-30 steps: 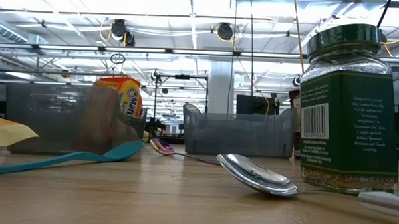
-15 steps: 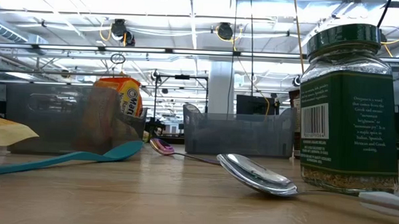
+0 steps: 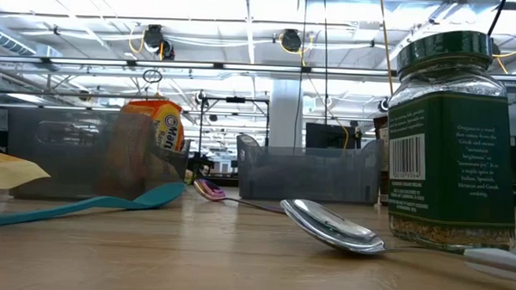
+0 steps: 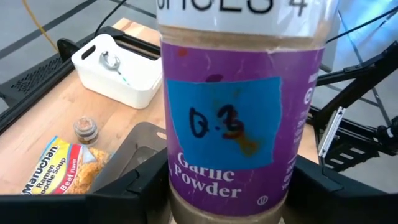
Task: Pick & Place Food Item
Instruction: Put the black spice bottle into the right black bin
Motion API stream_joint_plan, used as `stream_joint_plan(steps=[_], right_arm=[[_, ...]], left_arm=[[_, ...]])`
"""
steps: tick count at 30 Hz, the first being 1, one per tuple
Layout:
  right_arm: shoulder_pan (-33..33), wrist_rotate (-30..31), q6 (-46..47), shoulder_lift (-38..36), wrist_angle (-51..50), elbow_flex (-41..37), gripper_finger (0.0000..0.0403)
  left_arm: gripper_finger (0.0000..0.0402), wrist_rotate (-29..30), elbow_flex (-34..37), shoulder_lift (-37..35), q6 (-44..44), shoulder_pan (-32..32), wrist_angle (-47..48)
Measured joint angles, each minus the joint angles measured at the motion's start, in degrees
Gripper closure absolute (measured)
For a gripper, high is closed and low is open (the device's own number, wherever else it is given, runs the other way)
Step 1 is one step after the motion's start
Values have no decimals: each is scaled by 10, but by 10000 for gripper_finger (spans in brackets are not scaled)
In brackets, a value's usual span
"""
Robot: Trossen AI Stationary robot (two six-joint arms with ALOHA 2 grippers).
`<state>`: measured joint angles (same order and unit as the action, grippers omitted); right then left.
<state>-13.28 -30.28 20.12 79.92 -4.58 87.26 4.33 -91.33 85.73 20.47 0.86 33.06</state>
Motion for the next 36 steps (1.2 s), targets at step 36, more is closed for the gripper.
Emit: stream_joint_plan(steps=[36], right_arm=[[9, 41, 0, -7, -45, 0, 204]], left_arm=[[110, -163, -12, 0, 0, -86, -71]])
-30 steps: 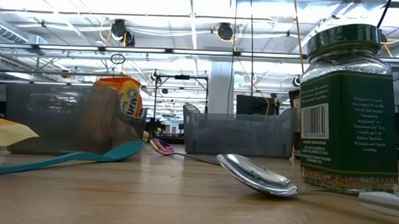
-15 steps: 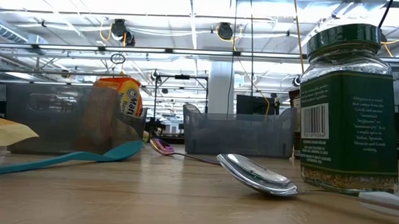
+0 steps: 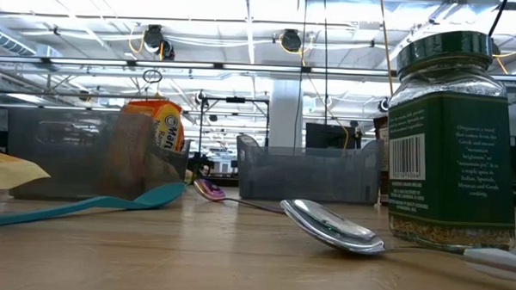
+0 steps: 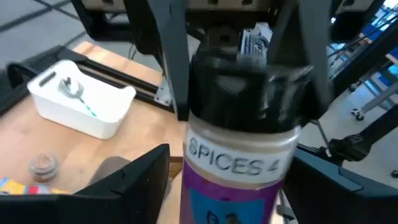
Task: Pick & Place Food Item
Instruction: Put the black spice bottle into the right black bin
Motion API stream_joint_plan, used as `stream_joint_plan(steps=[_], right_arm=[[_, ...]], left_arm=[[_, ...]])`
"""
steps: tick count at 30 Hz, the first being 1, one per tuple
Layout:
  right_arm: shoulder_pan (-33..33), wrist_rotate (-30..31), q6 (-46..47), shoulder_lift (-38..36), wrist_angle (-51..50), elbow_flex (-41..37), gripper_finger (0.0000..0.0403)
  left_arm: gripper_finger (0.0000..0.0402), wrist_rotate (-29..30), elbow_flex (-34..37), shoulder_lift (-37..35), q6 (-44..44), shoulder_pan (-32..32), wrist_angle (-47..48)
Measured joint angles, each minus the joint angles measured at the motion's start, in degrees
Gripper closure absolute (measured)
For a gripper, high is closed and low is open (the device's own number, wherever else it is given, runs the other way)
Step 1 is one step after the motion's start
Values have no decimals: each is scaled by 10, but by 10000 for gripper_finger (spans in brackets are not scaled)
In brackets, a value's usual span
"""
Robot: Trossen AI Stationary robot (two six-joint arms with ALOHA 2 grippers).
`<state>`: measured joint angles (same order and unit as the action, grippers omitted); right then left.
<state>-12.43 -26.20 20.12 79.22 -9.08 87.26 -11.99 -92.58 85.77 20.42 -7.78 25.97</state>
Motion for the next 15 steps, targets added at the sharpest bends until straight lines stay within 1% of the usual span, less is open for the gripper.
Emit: stream_joint_plan(steps=[3, 7, 10, 12, 15], right_arm=[[0, 5, -4, 0, -7, 0, 204], [-7, 3, -2, 0, -6, 0, 204], [-12, 5, 0, 0, -8, 0, 204], [-14, 11, 0, 0, -12, 0, 204], [-16, 33, -7, 0, -19, 0, 204]], left_arm=[[104, -9, 0, -1, -5, -2, 7], [107, -62, 0, -1, -3, -2, 35], [113, -84, 0, -2, -2, -2, 72], [118, -78, 0, -10, -11, -1, 113], [125, -55, 0, -31, -33, 0, 162]])
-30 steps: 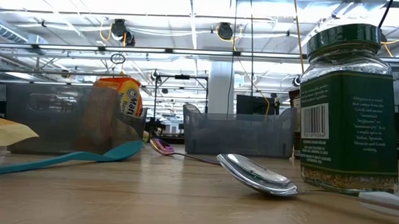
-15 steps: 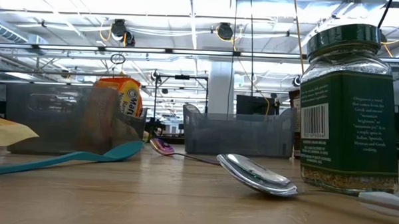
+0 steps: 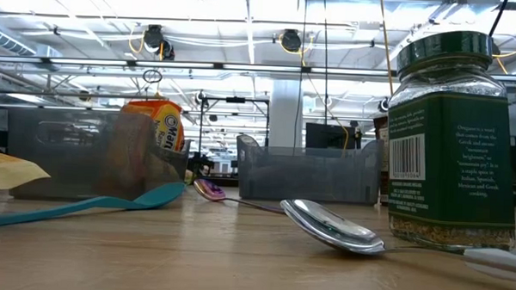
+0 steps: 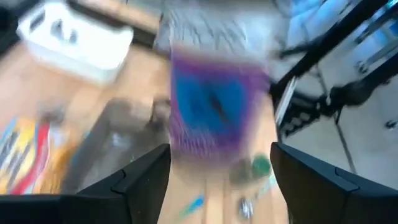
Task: Pick & Place Food Item
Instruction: Put the black spice bottle into the right black bin
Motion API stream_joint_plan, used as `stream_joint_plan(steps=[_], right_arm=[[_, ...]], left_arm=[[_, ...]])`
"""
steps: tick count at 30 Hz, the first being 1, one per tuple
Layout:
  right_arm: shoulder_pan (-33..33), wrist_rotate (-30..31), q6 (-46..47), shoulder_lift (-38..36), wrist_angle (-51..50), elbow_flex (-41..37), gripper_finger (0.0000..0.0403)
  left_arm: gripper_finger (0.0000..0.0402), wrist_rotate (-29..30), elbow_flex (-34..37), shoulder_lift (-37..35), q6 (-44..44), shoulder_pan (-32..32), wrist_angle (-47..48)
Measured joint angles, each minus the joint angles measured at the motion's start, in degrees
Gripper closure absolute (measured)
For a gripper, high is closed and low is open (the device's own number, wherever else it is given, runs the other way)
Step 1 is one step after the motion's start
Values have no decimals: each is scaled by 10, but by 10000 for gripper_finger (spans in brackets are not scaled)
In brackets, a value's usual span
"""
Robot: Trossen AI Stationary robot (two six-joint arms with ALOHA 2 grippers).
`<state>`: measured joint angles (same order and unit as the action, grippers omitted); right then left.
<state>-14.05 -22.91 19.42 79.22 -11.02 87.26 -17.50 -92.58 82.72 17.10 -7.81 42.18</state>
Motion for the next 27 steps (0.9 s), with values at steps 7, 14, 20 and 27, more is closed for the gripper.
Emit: stream_joint_plan(steps=[7, 14, 20, 27], right_arm=[[-1, 49, -11, 0, -77, 0, 204], [22, 128, -6, 0, -91, -47, 204], [58, 215, 24, 0, -58, -122, 204], [88, 264, 71, 0, 20, -197, 204]], left_arm=[[124, 87, 0, -80, -36, 0, 105], [124, 166, 20, -186, -22, 18, 148], [124, 222, 108, -288, 7, 55, 96], [123, 236, 312, -386, 61, 86, -132]])
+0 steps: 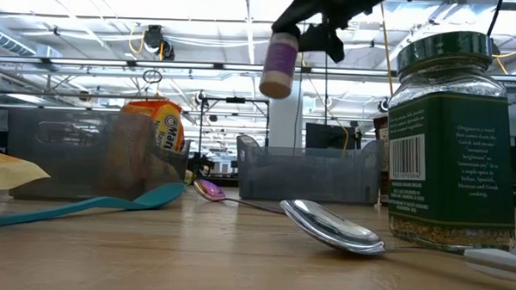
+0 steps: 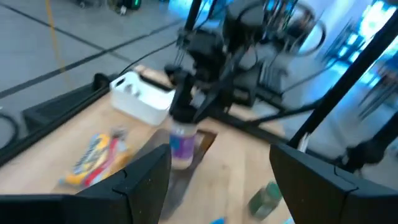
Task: Pick & Place Food Item
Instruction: Put the black spice bottle into the right black bin
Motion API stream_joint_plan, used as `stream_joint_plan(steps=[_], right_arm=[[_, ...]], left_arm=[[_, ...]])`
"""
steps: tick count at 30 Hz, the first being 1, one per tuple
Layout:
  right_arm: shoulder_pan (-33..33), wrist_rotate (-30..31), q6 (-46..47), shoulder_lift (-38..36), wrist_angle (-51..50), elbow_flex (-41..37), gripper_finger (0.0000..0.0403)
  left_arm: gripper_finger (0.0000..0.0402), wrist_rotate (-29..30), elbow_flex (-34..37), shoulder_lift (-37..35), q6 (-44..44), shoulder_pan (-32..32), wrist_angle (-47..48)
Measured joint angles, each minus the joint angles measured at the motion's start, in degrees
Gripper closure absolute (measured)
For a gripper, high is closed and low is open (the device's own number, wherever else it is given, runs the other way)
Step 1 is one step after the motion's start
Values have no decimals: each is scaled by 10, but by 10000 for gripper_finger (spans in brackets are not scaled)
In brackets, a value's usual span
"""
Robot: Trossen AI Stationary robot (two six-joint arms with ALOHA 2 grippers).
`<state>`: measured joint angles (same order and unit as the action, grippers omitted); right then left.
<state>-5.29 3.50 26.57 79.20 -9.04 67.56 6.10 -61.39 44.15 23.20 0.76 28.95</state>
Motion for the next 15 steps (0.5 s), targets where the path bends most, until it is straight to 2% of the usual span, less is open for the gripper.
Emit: stream_joint_plan(steps=[7, 11, 15], right_arm=[[9, 12, -2, 13, 13, -22, 204], [9, 11, -23, 38, 21, -22, 204], [9, 11, -49, 68, 33, -23, 204]], left_arm=[[123, -13, 186, -9, 81, 13, -254], [123, -3, 247, 6, 101, 12, -372], [124, 51, 263, 20, 86, 12, -443]])
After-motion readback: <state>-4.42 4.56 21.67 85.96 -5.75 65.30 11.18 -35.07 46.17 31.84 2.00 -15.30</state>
